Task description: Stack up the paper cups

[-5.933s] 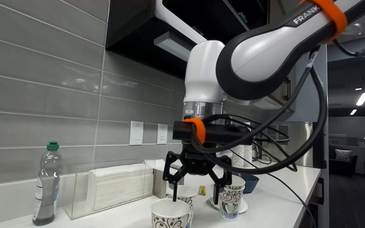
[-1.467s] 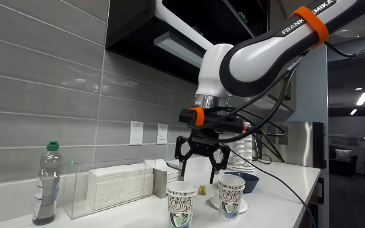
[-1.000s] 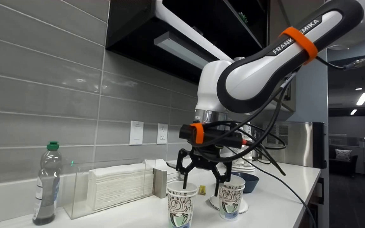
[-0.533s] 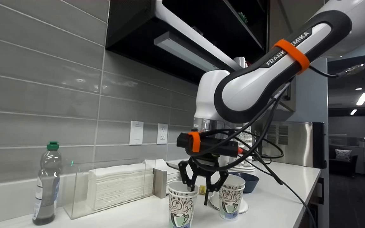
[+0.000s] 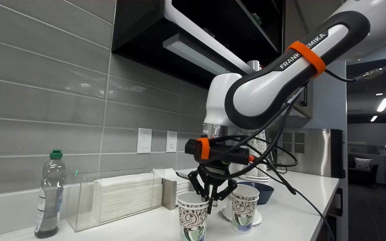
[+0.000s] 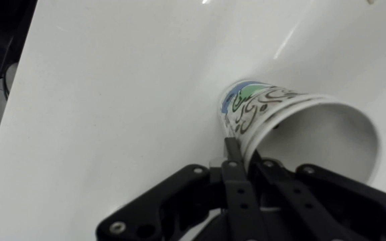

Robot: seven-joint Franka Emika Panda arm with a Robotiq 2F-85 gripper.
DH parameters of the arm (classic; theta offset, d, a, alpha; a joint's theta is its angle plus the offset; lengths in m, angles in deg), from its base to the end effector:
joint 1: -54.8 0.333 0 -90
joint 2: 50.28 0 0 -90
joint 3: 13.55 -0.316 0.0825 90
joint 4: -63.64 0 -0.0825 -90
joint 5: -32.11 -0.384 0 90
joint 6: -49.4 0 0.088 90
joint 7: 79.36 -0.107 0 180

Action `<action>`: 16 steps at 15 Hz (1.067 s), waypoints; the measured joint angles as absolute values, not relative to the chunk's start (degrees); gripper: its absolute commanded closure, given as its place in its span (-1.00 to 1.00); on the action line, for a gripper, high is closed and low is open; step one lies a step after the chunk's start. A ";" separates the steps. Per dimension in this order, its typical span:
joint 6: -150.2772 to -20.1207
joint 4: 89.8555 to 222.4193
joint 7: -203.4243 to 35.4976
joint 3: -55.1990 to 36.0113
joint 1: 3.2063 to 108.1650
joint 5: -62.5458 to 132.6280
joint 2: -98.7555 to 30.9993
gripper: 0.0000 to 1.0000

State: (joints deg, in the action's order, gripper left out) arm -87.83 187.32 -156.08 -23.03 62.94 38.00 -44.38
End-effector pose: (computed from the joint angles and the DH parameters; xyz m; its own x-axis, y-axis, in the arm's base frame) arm 0.5386 0.1691 0.3642 0.5646 -0.8203 0.0912 -0.8123 -0.5718 -0.1149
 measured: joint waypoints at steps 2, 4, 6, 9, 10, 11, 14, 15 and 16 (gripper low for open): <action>-87.83 187.47 -156.08 -23.04 63.20 37.91 -45.67 0.97; -87.19 188.39 -156.11 -23.03 63.24 37.89 -49.09 0.97; -85.60 190.31 -157.47 -22.98 63.10 38.24 -54.53 0.97; -80.41 193.64 -161.56 -23.10 62.11 39.61 -64.52 0.97; -78.58 194.69 -163.16 -23.28 61.41 40.25 -67.84 0.97; -76.75 195.59 -165.03 -23.58 60.47 41.17 -70.91 0.97; -71.88 197.76 -170.53 -25.21 56.49 44.83 -77.43 0.97; -70.89 198.36 -172.07 -25.79 55.14 45.87 -78.45 0.97; -70.44 198.92 -173.34 -26.27 54.03 46.73 -78.87 0.97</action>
State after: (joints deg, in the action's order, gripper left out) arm -70.44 198.92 -173.34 -26.27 54.03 46.73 -78.87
